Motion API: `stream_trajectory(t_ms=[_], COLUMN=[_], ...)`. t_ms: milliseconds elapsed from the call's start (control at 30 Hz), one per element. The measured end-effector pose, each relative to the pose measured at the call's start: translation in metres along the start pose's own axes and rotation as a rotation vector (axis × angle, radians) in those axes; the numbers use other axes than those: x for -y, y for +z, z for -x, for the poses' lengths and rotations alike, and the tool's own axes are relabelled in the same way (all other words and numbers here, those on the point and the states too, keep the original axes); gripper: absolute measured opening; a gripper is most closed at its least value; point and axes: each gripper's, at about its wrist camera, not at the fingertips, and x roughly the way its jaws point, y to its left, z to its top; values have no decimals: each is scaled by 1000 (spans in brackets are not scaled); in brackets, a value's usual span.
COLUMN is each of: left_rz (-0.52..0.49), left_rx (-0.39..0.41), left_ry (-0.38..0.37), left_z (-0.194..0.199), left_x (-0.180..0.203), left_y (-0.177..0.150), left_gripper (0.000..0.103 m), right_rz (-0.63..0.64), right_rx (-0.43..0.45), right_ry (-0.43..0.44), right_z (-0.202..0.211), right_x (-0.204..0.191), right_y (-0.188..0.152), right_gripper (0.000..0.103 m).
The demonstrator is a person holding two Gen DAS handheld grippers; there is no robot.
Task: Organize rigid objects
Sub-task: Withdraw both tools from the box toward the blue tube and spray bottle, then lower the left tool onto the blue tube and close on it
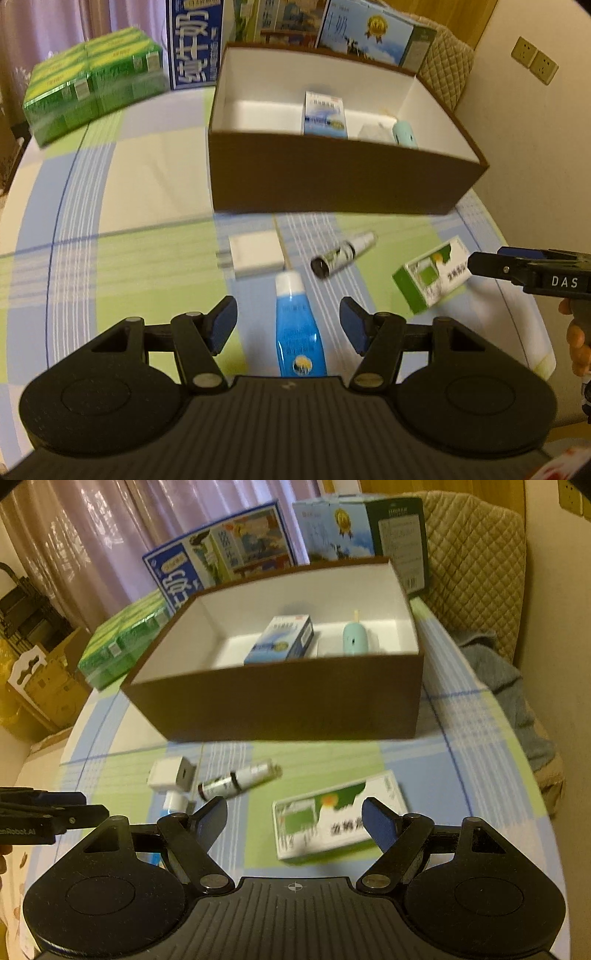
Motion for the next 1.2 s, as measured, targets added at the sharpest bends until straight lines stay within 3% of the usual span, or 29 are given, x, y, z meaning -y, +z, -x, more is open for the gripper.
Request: stream_trajectory(t_ms=[433,1200], left_rz=[-8,-57], left_rx=[-85,-151], left_ry=[5,42], left_z=[-25,-78], left_x=[6,23], left_y=[-25,-22], left_gripper=[58,57], right_rz=[48,33], right_rx=[-95,-158], right_ry=[19,-8], right_z=[-21,-40], right_x=[-20,-9], right_y=[-24,-31], right_gripper=[77,77])
